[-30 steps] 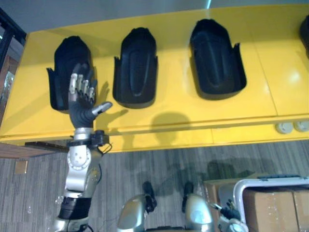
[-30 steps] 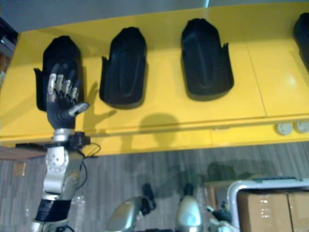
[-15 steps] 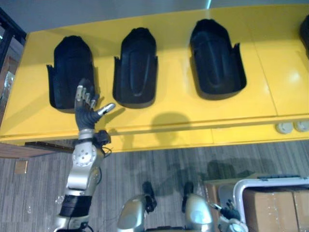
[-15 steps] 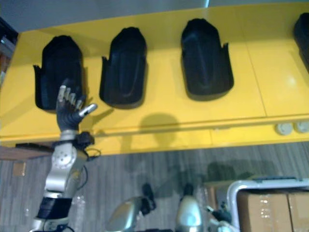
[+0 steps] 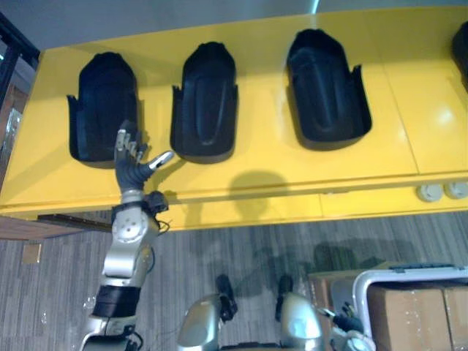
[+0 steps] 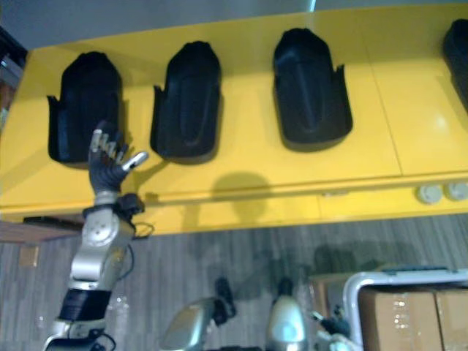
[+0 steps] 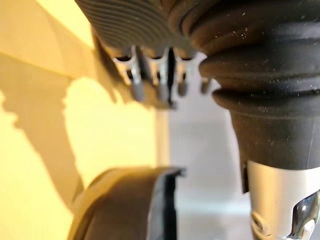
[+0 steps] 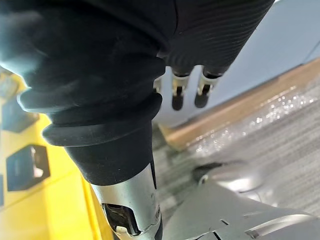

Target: Walk over and take plastic housings, then place them on the shelf

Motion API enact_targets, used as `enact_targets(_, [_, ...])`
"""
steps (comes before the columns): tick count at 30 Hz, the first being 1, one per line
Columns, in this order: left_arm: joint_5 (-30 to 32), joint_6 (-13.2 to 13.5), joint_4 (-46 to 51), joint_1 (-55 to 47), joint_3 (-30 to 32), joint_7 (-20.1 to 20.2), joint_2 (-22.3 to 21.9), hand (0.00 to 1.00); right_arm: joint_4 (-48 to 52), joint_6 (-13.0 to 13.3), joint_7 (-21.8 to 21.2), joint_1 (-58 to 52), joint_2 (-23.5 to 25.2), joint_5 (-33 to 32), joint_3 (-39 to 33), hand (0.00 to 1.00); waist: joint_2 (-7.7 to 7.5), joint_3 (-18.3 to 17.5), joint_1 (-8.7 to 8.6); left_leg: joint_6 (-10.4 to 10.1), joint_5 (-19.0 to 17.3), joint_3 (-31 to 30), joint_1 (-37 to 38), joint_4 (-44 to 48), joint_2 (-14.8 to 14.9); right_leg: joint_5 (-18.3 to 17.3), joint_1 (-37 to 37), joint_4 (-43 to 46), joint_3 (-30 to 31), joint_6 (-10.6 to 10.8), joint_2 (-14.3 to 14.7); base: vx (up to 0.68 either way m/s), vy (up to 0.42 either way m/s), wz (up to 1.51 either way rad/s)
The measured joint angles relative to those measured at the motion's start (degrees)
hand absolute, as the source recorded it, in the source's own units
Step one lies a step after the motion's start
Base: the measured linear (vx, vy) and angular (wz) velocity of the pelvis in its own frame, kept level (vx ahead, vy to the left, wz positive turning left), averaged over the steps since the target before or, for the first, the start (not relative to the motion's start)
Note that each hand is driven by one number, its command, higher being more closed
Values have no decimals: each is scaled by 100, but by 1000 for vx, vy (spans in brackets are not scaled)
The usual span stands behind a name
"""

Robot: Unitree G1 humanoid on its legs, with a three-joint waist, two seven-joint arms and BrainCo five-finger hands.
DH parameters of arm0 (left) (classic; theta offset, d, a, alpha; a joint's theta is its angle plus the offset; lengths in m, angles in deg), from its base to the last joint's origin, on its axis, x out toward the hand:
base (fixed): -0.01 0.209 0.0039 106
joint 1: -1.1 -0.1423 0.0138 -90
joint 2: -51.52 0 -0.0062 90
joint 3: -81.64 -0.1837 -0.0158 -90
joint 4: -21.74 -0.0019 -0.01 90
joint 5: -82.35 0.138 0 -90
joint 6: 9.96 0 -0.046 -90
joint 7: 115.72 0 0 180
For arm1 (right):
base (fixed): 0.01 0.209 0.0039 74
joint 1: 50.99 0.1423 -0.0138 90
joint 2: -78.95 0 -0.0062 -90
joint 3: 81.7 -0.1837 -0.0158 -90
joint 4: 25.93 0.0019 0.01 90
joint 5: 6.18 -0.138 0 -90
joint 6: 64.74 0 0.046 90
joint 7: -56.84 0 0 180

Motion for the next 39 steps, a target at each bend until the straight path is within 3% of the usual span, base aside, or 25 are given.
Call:
enact_targets(5, [164, -4, 16, 25, 16, -183, 1, 0, -7, 2, -57, 37, 3, -29, 4, 0, -98, 56, 1, -5, -42, 3, -24, 93, 44, -4, 2, 15, 11, -6, 36, -1, 0, -1])
enact_targets(30, [214, -193, 16, 101, 198, -732, 0, 0, -18, -11, -63, 54, 26, -111, 120, 0, -98, 56, 5, -8, -79, 6, -29, 155, 58, -4, 11, 25, 13, -6, 73, -1, -1, 0])
enact_targets(36, [213, -162, 9, 101, 295, -751, 0, 0, -22, -9, -66, 54, 40, -112, 118, 0, -98, 56, 14, -8, -80, -4, -30, 158, 57, -4, 18, 25, 5, -6, 72, 0, 0, 0])
enact_targets(39, [213, -21, 10, 101, 294, -697, 0, 0, -25, -8, -66, 54, 70, -112, 116, 0, -97, 56, 13, -8, -80, -7, -31, 159, 57, -4, 19, 24, 2, -6, 72, 0, 0, 0])
